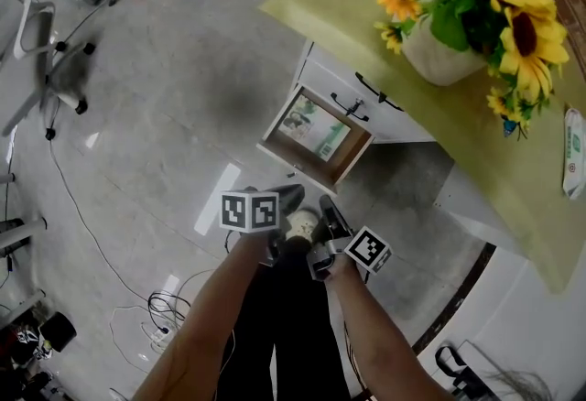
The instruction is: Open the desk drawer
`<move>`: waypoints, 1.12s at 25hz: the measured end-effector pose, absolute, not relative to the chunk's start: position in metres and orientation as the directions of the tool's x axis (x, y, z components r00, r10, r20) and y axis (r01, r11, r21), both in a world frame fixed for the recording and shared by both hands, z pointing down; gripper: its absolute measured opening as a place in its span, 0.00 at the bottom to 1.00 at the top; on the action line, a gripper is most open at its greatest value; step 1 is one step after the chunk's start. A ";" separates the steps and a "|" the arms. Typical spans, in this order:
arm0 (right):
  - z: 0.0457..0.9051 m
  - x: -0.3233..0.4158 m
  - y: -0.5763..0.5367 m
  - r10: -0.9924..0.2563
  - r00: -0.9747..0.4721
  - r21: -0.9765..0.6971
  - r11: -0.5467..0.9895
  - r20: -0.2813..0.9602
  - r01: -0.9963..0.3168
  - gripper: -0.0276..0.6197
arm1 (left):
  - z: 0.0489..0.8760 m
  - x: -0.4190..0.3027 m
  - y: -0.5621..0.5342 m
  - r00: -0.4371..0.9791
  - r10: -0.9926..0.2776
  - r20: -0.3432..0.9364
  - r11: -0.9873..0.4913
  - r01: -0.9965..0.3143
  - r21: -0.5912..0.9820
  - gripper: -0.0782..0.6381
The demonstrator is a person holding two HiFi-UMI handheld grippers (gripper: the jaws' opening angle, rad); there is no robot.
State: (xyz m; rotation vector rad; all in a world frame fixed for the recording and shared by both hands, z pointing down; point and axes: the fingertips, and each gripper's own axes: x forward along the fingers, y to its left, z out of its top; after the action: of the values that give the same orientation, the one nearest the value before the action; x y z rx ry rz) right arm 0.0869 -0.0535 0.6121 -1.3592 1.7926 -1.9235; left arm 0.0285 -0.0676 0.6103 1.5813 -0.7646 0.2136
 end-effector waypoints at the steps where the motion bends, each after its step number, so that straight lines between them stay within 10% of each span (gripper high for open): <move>1: 0.612 0.087 -0.053 -0.667 -0.568 -0.864 -0.253 0.481 -0.435 0.06 | 0.610 0.030 -0.069 0.762 -0.348 0.547 0.027 -0.574 0.818 0.12; 28: 0.666 0.147 -0.121 -0.826 -0.420 -0.919 -0.273 0.376 -0.285 0.07 | 0.644 0.053 -0.147 0.822 -0.425 0.378 0.029 -0.405 0.914 0.13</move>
State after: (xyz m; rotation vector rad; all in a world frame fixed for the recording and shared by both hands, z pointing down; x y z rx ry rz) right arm 0.1466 -0.1208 0.6663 -1.3680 1.5606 -1.7386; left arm 0.0526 -0.1467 0.6443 1.5809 -0.6759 -0.0172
